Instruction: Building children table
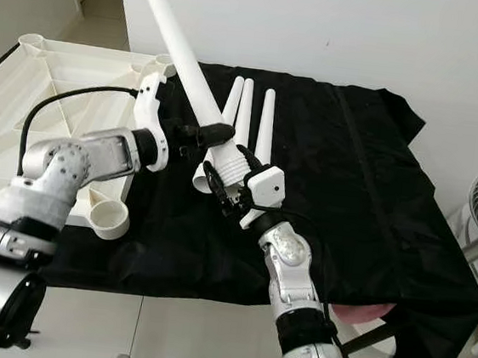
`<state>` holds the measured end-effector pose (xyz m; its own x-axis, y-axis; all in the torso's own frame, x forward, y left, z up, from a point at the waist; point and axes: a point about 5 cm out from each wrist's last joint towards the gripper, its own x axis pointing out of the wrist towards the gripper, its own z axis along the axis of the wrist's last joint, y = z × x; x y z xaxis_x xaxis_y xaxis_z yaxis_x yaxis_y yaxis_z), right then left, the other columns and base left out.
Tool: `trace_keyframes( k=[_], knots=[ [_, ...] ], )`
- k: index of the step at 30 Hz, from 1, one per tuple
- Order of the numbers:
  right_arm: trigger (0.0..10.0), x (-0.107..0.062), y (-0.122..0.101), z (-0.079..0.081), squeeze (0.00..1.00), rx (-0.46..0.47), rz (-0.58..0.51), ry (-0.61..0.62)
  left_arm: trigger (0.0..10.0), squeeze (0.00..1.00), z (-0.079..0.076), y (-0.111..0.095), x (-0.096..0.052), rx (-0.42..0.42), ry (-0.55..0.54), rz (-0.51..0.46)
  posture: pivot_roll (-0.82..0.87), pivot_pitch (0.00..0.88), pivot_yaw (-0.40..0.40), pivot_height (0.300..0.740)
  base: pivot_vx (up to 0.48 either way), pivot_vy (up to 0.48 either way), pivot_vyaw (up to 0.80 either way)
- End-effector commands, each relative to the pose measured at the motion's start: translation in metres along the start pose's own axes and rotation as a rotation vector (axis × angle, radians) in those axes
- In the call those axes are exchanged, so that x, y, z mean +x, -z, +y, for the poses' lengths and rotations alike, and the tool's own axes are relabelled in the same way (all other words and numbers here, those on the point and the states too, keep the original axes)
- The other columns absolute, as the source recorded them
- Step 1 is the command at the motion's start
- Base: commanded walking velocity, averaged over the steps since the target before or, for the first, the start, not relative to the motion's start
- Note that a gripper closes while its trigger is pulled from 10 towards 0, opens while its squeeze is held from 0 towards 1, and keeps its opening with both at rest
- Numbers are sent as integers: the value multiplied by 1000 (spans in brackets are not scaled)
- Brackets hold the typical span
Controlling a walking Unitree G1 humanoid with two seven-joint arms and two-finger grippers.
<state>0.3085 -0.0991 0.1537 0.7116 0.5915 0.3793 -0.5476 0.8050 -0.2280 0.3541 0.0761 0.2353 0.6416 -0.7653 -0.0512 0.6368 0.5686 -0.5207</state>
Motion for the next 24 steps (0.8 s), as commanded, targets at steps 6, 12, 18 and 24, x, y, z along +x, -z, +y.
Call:
trace_keyframes(
  k=[6, 12, 18, 24],
  knots=[
    [10000, -5, -1, 9, 0, -32, -16, -37, 10000, 0, -9, -33, -3, -42, 265, -56, 10, 0, -12, 740, 0, 0, 0],
    [10000, -10, 0, 10, 0, -47, -6, -36, 10000, 0, -7, -64, -7, -13, 244, -110, 8, 0, -7, 740, 0, 0, 0],
    [10000, -10, -1, 9, 0, -57, -5, -34, 0, 0, -11, -64, -5, 2, 266, -102, 8, 0, -7, 740, 0, 0, 0],
    [10000, -9, -3, 7, 0, -68, -14, -30, 0, 0, -17, -63, -2, -17, 309, -98, 11, 0, -12, 740, 0, 0, 0]
  ],
)
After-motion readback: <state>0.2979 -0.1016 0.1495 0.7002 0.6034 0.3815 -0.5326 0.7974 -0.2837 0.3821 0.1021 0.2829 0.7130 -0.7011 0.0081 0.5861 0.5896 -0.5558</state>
